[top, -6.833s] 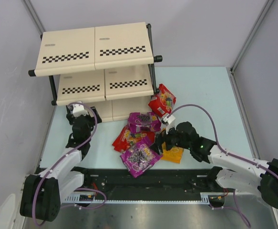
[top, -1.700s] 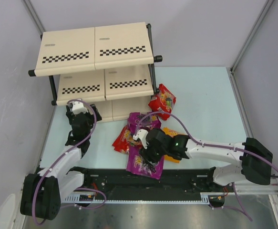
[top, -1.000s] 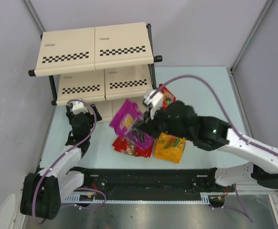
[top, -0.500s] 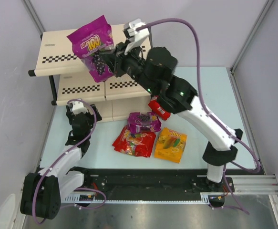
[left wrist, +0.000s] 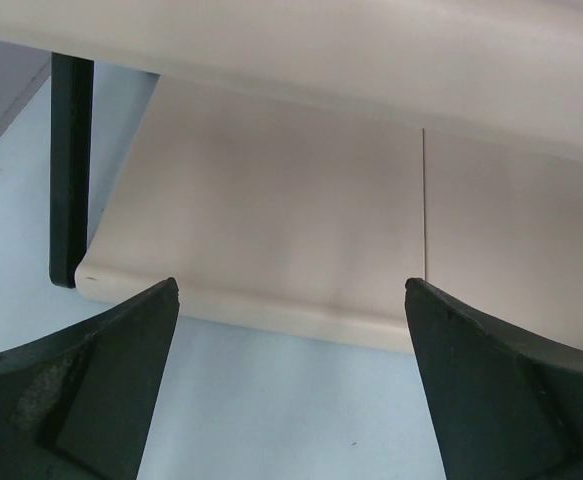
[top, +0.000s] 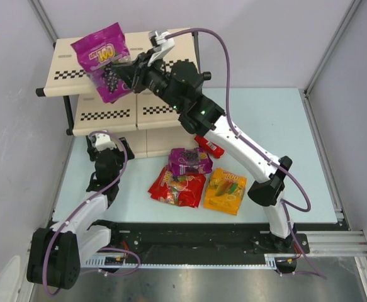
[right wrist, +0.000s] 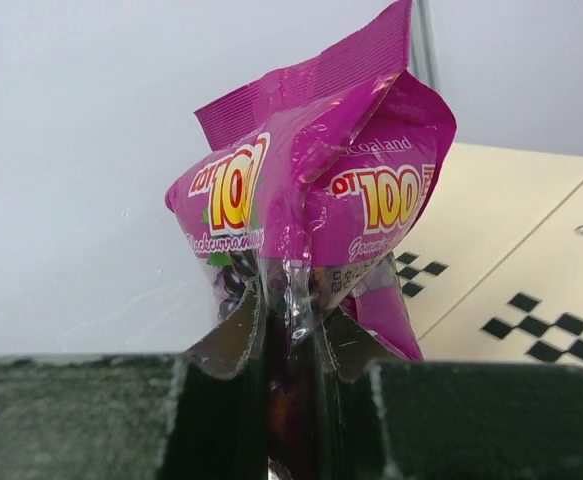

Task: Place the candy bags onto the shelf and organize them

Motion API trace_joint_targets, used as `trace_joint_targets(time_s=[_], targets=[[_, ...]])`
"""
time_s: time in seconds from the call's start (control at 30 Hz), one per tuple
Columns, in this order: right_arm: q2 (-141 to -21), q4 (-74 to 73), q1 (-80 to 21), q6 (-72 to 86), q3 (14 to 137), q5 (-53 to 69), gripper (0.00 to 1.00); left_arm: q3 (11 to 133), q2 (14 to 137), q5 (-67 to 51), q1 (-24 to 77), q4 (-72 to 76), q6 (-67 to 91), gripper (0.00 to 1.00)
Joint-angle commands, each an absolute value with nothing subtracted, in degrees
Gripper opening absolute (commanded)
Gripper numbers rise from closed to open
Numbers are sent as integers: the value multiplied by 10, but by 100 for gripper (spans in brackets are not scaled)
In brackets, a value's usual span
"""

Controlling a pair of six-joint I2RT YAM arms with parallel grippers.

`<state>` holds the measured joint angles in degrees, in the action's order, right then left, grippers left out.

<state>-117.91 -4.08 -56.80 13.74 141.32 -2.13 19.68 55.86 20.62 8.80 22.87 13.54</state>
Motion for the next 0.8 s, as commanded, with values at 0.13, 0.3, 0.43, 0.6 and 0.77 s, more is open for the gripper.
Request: trace_joint_targets(time_s=[0.13, 0.3, 0.43, 0.6, 0.77], targets=[[-1133, 158, -462, 264, 1399, -6, 0, 204, 558, 204, 81, 242, 145, 100], [-1134, 159, -422, 312, 1400, -6, 0, 206, 562, 202, 81, 243, 145, 100], [-1144, 135, -410, 320, 1400, -6, 0, 207, 563, 202, 81, 243, 145, 100], [-1149, 122, -408, 331, 1394, 16, 0, 206, 563, 203, 81, 243, 145, 100], [-1128, 128, -409, 344, 1379, 33, 0, 207, 563, 203, 81, 243, 145, 100]])
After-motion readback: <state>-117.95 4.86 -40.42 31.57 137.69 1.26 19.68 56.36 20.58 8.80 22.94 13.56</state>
